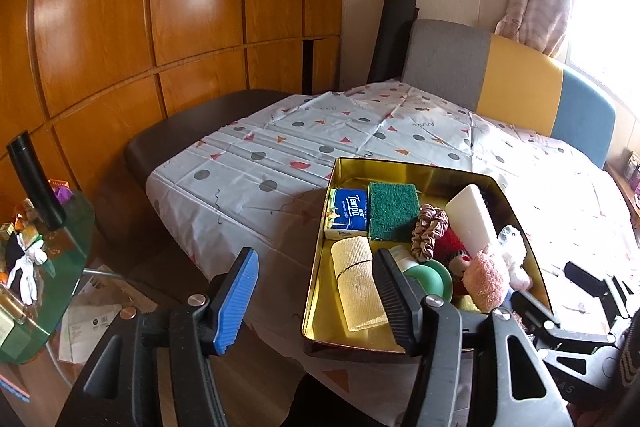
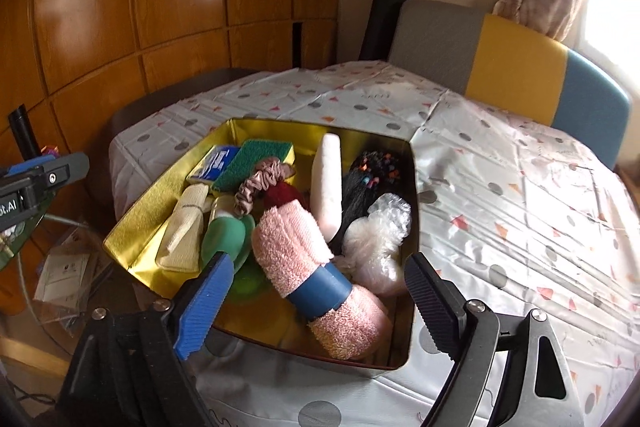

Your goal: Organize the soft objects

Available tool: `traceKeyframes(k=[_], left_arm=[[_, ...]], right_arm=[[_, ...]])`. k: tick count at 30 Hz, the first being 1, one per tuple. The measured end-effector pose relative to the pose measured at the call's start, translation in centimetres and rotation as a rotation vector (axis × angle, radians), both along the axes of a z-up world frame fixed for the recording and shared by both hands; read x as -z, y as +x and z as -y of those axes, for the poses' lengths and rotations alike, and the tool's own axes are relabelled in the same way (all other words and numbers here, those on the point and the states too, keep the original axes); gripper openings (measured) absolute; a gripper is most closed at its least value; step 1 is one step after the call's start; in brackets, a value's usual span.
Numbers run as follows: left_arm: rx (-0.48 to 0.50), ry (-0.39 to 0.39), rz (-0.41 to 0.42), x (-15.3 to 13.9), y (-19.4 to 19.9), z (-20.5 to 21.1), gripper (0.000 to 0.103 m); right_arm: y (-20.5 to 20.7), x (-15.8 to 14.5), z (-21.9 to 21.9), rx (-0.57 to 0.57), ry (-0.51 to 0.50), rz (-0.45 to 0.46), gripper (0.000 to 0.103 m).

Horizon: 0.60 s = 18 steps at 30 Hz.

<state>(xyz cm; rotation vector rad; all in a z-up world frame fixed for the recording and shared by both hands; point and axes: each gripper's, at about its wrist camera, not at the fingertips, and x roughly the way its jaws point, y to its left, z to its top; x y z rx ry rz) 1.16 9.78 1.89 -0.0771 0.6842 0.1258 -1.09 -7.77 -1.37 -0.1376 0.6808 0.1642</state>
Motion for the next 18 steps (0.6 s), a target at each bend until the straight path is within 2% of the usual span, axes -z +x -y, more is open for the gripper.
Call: traceKeyframes(k=[7, 18], left_arm=[[-0.02, 0.013, 0.022, -0.5, -0.9, 0.3, 0.06], [-0.034, 0.036, 0.073, -1.1, -2.2, 1.1, 0.06]], right_arm=[[-1.4, -1.7, 0.3, 0.085, 0.008, 0.088, 0.091], [-2.3, -2.8, 1.1, 0.128, 0.023, 0.128, 0.093]])
